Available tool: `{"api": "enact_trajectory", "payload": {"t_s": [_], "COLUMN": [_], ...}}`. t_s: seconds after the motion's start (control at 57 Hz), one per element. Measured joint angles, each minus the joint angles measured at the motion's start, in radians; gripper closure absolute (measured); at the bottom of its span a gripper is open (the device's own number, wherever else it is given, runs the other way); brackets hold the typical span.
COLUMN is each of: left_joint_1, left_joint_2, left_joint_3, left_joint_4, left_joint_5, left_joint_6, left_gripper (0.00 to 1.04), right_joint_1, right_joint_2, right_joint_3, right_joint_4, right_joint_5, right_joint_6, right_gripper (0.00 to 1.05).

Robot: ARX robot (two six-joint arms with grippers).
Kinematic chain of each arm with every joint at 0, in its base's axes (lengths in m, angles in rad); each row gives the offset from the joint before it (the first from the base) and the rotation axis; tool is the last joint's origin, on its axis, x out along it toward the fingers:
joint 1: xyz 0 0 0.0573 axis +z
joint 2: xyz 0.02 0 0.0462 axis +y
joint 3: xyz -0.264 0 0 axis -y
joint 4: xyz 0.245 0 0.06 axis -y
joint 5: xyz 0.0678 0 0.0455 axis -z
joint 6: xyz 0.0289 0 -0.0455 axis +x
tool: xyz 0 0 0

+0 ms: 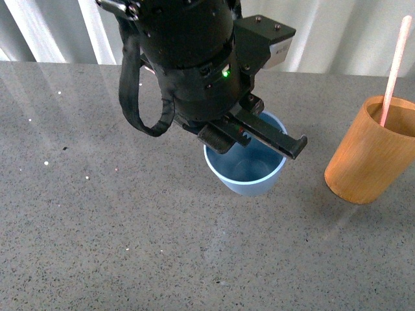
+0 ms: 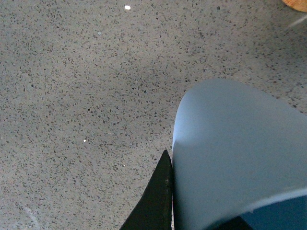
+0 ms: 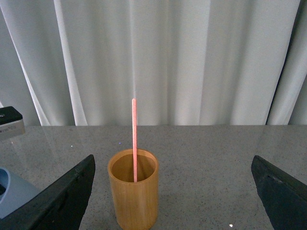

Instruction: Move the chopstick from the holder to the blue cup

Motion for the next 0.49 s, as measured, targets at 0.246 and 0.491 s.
{"api": "enact_trajectory", "payload": {"t_s": [0.246,0.491], "left_joint_1": [0.011,0.029], "left_joint_2": [0.079,0.090], "left_joint_3": [0.026,0.053], "left_joint_4": [0.001,-0.014], "left_joint_5": [-0.084,-0.108], "left_joint_6": [0.053,0.103], "left_gripper": [1.01,1.01], "right_joint_1": [0.000,0.000], "right_joint_2": [0.000,0.000], "right_joint_3": [0.000,0.000], "right_joint_4": [0.000,0.000], "right_joint_5": [0.000,0.000], "right_joint_6": [0.000,0.000], "right_gripper": [0.10,0.10]}}
